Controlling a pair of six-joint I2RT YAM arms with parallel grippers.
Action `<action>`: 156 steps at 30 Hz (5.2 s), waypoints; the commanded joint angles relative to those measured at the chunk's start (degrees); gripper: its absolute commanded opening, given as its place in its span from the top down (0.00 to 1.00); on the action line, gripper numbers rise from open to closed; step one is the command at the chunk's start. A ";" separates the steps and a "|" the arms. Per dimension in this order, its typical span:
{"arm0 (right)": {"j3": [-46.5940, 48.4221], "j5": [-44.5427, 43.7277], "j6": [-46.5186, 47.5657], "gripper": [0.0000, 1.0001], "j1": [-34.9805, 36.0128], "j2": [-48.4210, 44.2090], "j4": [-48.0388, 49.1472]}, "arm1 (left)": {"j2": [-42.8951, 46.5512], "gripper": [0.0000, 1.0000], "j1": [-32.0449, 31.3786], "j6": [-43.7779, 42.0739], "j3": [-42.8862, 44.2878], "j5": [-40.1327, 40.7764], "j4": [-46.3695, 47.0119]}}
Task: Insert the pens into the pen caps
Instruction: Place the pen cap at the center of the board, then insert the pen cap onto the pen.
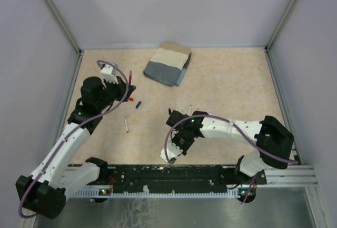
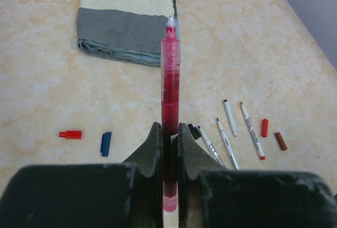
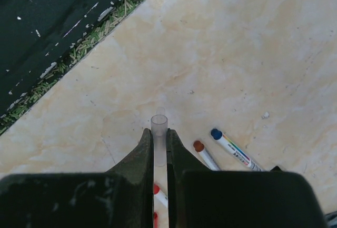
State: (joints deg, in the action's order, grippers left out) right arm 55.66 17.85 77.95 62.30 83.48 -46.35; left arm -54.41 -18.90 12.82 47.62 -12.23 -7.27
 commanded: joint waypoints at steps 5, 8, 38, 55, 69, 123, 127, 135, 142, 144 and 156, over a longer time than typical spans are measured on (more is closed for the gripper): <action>3.03 -1.57 4.15 1.00 1.51 4.87 -1.39 | 1.41 1.00 0.61 0.69 -0.85 -2.05 2.54; 2.80 -0.48 4.16 1.00 1.78 6.20 -1.04 | 1.41 1.00 0.70 0.78 -0.90 -2.35 2.69; 0.06 2.43 3.10 0.83 2.54 13.68 4.15 | 1.74 1.00 0.72 0.89 -1.07 -2.80 2.86; 1.84 3.06 2.16 0.64 2.64 13.30 2.42 | 2.03 1.00 0.70 0.91 -1.04 -2.63 2.75; -6.37 6.12 -21.20 0.58 2.55 -6.12 18.46 | 1.92 1.00 0.78 0.80 -1.06 -2.47 2.57; 5.17 -37.27 -174.28 0.36 5.64 7.76 -3.75 | 2.47 1.00 0.71 1.40 -1.73 -4.17 2.93; 6.12 -36.48 -174.28 0.38 5.65 9.65 -4.13 | 2.77 1.00 0.70 1.42 -1.69 -4.15 2.95; 5.86 -34.22 -175.59 0.47 5.66 13.43 -4.09 | 3.32 1.00 0.62 1.33 -1.71 -3.94 2.87; 6.82 -34.39 -175.61 0.51 5.69 15.61 -4.91 | 3.52 1.00 0.61 1.27 -1.72 -3.83 2.77; 7.11 -34.46 -175.52 0.53 5.68 16.02 -5.00 | 3.55 1.00 0.61 1.27 -1.70 -3.74 2.73; 6.10 -34.22 -176.13 0.66 5.44 16.69 -5.42 | 3.82 1.00 0.53 1.15 -1.63 -3.43 2.64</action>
State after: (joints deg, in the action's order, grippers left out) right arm 60.88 -15.07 -96.23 67.40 99.31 -51.03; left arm -51.46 -18.48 13.72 46.11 -15.33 -6.00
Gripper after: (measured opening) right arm 0.359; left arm 0.096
